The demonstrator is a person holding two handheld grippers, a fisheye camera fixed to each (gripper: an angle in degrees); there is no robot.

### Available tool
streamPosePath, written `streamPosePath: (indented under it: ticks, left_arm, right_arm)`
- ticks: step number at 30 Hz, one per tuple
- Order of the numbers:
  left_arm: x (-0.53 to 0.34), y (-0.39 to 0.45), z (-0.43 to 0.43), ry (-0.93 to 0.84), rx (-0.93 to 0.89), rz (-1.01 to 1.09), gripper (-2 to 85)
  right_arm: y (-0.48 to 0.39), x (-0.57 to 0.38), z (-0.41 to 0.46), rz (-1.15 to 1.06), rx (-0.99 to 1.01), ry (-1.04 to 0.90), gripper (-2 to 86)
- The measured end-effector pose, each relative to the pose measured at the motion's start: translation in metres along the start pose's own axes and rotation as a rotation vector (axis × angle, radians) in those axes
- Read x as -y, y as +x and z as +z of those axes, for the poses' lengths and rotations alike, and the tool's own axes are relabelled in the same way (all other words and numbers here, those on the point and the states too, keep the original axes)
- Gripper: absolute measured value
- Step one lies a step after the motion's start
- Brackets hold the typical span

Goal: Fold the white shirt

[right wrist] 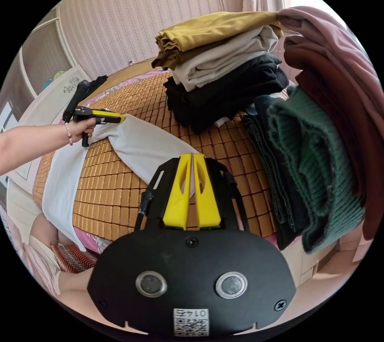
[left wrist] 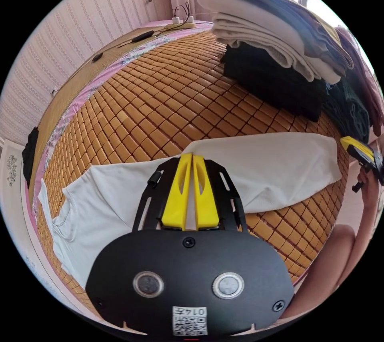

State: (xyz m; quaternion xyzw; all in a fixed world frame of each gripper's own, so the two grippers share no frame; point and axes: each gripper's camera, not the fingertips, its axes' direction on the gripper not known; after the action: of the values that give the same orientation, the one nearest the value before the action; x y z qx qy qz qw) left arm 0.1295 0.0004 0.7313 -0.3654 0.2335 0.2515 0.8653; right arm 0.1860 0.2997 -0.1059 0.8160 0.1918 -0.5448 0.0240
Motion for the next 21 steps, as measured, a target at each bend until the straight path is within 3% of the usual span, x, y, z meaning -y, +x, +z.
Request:
streamPosePath:
  ticks: [2,4,7,17,21]
  left_arm:
    - [-0.001,0.003,0.002,-0.004,0.002,0.009,-1.0]
    - [-0.003,0.006,0.003,-0.003,0.013,0.026,-1.0]
    - [-0.007,0.009,0.004,0.001,0.022,0.059,-1.0]
    - [-0.03,0.019,0.0,0.002,-0.001,0.12,-0.8]
    - [-0.046,0.019,-0.018,0.077,-0.001,0.113,-0.8]
  right_arm:
    - [0.0,-0.001,0.001,-0.03,0.051,-0.003,-0.8]
    - [-0.006,-0.002,0.016,-0.173,0.291,-0.08,-0.6]
    - [-0.009,-0.006,0.048,-0.198,0.242,-0.325,-0.6]
    - [0.028,-0.03,0.018,-0.082,0.261,-0.35,-0.5]
    - [0.036,-0.026,0.004,0.018,0.271,-0.221,-0.4]
